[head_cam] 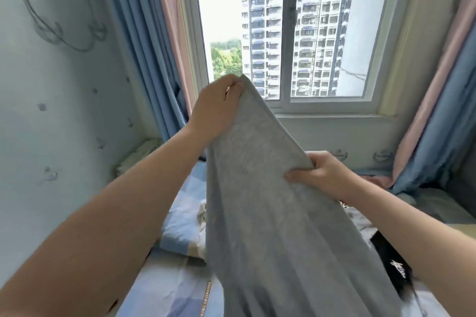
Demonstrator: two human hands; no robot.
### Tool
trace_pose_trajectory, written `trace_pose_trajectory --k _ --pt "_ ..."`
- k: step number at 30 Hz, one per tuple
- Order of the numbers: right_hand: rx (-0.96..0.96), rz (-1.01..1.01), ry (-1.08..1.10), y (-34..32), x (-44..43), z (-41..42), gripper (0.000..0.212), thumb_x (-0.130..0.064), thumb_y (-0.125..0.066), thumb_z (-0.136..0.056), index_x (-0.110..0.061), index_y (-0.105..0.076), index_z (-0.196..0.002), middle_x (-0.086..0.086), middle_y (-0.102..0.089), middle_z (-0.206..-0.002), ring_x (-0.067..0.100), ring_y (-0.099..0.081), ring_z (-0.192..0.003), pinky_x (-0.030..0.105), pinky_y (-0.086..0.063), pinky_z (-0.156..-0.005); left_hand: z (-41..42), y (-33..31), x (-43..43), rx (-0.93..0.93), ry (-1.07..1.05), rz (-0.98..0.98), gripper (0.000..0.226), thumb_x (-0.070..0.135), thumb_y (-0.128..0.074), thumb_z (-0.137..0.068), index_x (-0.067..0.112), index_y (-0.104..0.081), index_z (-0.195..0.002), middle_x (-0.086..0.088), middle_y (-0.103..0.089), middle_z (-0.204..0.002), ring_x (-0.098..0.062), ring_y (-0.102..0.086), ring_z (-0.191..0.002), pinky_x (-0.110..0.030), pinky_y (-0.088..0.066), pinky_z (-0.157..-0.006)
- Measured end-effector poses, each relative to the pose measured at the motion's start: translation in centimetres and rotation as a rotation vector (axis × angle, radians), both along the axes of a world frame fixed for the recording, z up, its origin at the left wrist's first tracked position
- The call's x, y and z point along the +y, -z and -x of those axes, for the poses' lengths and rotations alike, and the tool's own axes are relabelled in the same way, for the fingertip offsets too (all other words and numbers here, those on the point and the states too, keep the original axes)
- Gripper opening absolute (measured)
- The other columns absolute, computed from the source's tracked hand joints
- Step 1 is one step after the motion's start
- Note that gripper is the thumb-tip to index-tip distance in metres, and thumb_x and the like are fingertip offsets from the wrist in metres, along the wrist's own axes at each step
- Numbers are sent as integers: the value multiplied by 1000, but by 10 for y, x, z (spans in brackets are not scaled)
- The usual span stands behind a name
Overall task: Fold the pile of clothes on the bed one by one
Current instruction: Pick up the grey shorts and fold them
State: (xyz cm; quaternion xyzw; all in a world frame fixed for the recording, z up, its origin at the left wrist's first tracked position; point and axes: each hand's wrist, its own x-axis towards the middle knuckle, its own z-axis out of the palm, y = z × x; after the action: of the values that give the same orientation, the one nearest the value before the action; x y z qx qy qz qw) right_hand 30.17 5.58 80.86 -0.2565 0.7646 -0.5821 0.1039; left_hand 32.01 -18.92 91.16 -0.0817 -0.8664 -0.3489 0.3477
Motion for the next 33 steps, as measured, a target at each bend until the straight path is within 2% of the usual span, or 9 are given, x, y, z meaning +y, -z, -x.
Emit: trace_pose_trajectory --k 3,6,11,14,18,20,24,28,33 --pt "52 -174 -1 -3 1 1 4 -6 -76 -87 -9 -76 -84 -3 -73 -77 7 -66 -69 25 -55 -67 -12 -34 -16 60 -18 81 28 32 -42 -107 21 -68 -111 12 -65 -97 -8 -58 -90 -12 -41 -77" --pt "12 -222 45 -3 -11 -2 12 -9 -72 -91 -7 -74 -79 -4 -71 -72 10 -64 -67 25 -53 -66 -16 -50 -38 49 -7 101 31 32 -41 -108 15 -66 -111 4 -66 -97 -13 -60 -90 -26 -46 -82" --pt "-69 -61 115 -6 -47 -12 41 -45 -74 -84 -5 -75 -89 16 -75 -92 25 -68 -83 53 -54 -90 -10 -41 -82 -82 9 53 26 31 -41 -107 17 -62 -101 4 -61 -87 -15 -58 -81 -25 -40 -67" --pt "-63 -43 117 -14 -72 -24 22 -28 -70 -94 -10 -79 -87 16 -76 -95 24 -70 -84 52 -54 -94 -3 -22 -104 -233 41 -57 16 28 -44 -106 20 -58 -108 -10 -66 -87 -20 -59 -70 -34 -48 -61" --pt "14 25 156 -29 -99 -44 12 -16 -68 -95 -10 -78 -92 8 -76 -88 18 -68 -80 41 -55 -86 -20 11 -110 -500 298 146 60 33 -72 -93 40 -41 -144 1 -50 -143 -18 -58 -116 -38 -55 -93" --pt "73 13 143 -41 -105 -53 10 -15 -69 -94 -17 -78 -89 0 -75 -82 12 -67 -76 32 -55 -79 -36 32 -97 -653 452 253 76 40 -82 -82 51 -39 -144 10 -43 -149 -14 -50 -128 -36 -49 -102" --pt "124 -104 42 -56 -97 -63 5 -14 -73 -91 -15 -78 -90 -1 -74 -83 10 -64 -77 28 -52 -75 -49 66 -75 -695 566 168 28 42 -75 -79 29 -67 -102 1 -69 -99 -22 -65 -92 -37 -55 -86" --pt "38 -214 -14 -54 -59 -62 17 -14 -81 -82 -8 -72 -96 4 -67 -83 15 -61 -77 35 -50 -73 -60 55 -52 -579 482 -73 25 11 -63 -98 9 -47 -79 -1 -37 -66 -8 -32 -53 -20 -26 -48" --pt "45 -531 -20 -24 -10 -57 28 -21 -69 -60 -5 -74 -82 3 -71 -78 15 -62 -75 53 -56 -79 -69 28 -16 -369 272 -39 26 18 -58 -99 14 -48 -77 0 -43 -72 -13 -39 -67 -31 -33 -64"
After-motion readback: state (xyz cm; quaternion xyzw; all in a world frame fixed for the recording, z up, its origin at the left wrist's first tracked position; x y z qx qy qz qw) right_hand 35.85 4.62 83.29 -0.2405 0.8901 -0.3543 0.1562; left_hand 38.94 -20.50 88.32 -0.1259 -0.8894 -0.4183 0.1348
